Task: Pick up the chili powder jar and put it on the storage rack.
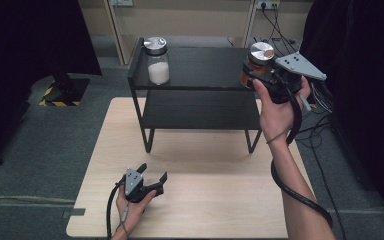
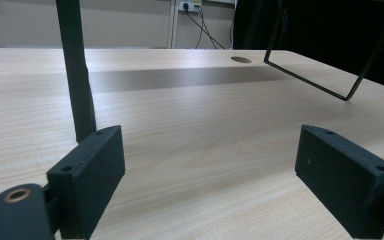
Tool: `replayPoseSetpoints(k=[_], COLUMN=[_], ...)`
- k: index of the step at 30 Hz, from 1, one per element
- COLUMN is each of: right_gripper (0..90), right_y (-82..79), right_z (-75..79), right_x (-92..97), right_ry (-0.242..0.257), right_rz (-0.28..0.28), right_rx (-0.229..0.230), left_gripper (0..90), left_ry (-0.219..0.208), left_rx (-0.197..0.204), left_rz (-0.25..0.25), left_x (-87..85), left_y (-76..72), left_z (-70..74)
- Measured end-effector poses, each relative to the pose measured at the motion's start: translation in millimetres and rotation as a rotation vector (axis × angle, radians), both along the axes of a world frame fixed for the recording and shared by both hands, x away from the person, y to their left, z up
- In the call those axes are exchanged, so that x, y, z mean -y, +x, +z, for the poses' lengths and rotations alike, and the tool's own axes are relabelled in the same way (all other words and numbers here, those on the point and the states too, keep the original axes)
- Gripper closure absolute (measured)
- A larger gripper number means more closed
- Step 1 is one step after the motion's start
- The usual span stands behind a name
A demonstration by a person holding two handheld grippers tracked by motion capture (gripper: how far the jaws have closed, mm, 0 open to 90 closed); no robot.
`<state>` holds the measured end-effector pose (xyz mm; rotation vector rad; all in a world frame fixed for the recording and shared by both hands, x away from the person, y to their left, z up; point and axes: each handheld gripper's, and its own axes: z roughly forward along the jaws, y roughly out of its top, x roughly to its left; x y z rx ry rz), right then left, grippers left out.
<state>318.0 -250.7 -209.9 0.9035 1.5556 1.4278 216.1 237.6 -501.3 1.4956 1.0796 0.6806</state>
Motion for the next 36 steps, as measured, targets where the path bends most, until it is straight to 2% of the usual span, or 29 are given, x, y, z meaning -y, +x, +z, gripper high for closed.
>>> replayPoseSetpoints(k=[11, 36], right_gripper=[31.8, 31.8], right_y=[13.5, 32.5], right_z=[7.5, 7.7], right_x=[-6.6, -17.1], right_ry=[-0.002, -0.019], right_rz=[-0.026, -0.076], right_rx=[-0.022, -0.055], left_gripper=[12.1, 12.1], left_ry=[-0.002, -0.002], left_rx=[-0.002, -0.003], left_rz=[-0.002, -0.003], left_x=[-0.6, -0.8], left_y=[0.4, 0.5], left_z=[0.1, 0.1])
